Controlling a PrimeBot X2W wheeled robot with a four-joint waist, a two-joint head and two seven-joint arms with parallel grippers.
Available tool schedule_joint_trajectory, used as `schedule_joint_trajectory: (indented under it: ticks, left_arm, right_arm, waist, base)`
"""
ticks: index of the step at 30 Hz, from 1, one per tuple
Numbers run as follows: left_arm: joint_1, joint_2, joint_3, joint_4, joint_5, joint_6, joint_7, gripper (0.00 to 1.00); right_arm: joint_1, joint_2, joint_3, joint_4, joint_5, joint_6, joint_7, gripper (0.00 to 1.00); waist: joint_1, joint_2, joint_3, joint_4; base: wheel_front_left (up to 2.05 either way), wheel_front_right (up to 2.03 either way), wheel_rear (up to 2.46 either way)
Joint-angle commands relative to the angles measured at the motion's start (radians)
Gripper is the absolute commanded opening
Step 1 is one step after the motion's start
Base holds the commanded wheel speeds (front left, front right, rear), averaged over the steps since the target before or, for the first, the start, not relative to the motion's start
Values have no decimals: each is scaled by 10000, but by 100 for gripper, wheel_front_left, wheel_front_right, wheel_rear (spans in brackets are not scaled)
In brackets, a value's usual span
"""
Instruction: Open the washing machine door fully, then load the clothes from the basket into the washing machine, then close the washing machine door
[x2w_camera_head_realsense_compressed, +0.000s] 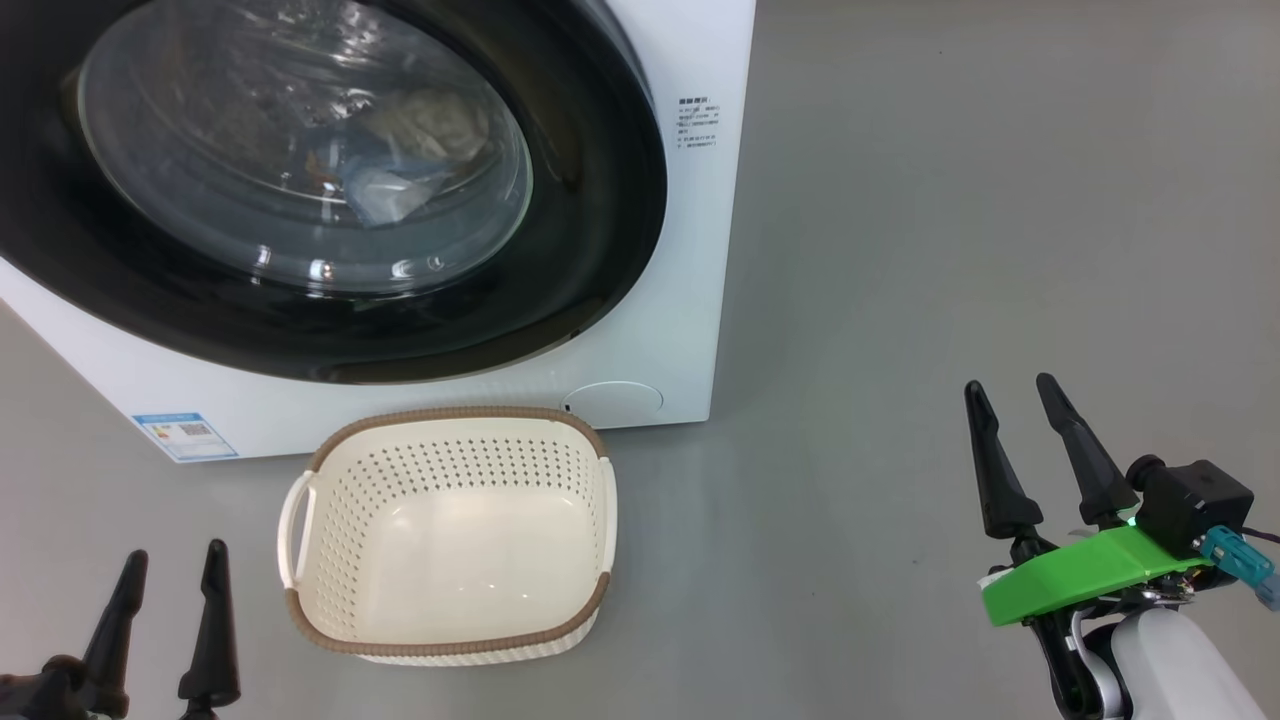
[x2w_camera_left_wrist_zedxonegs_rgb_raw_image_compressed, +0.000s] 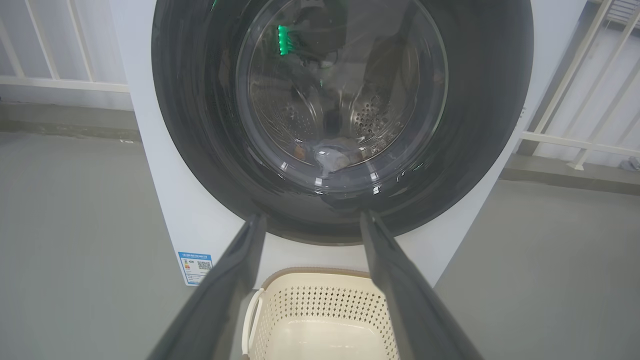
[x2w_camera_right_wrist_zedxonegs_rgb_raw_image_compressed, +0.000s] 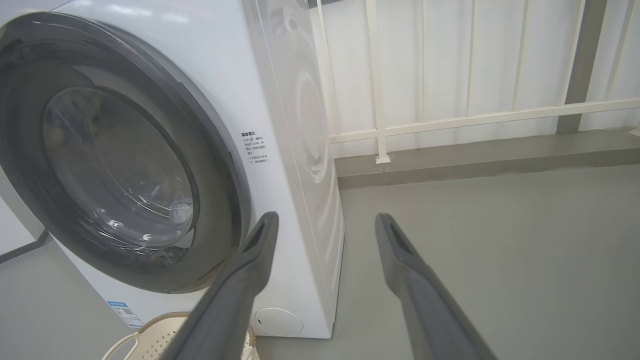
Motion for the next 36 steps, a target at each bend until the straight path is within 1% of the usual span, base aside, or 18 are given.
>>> schedule_joint_trajectory:
  ticks: [1,11,12,14,17,20,23,24,26,29,36]
  left_arm:
    - [-143,250,406,-166,74,4,-65,100]
    - [-136,258,419,-179,118,4,-65,100]
    - [10,-8,14,5,57,0,1,0]
    - [35,-146,-41,172,41,0,9,0]
    - [93,-506,-149,483,32,0,13,0]
    - [82,-545,-121,447,-248,0,100,0]
    - [71,-584,-94,432,-526,0,187,0]
    - [66,-597,-85,429,-619,0,217,0]
    - [50,-622,-67,429,-803,1,274,0]
    - [26,-648,-48,434,-991,1,333,0]
    - [-47,-738,21,434,-1638,1,537,0]
  right_arm:
    - [1,-43,190,-275,-41,-27,-23,100]
    - [-21,-43,219,-302,-41,-27,-23,100]
    - [51,3,18,-9,4,0,0,0]
    - [100,67,41,210,19,2,3,0]
    - [356,203,72,590,28,2,37,0]
    - [384,210,34,537,336,1,114,0]
    - [411,216,-5,509,645,0,194,0]
    - [419,217,-18,501,748,0,221,0]
    - [427,221,-44,493,953,0,274,0]
    - [428,225,-71,486,1161,-1,327,0]
    - [446,242,-167,441,1875,-2,516,0]
  waist:
    - [0,0,-7,0]
    - [0,0,32,-5]
    - [0,0,31,-6]
    - [0,0,31,-6]
    - [0,0,30,-5]
    - [4,0,11,0]
    - [22,0,-40,6]
    - [23,0,-53,8]
    - [10,0,-63,11]
    - [2,0,-67,15]
    - [0,0,-120,28]
  base:
    - [0,0,0]
    - [0,0,0]
    - [0,0,0]
    - [0,0,0]
    - [0,0,0]
    - [0,0,0]
    - [0,0,0]
    - [0,0,0]
    - [0,0,0]
    - [0,0,0]
    - [0,0,0]
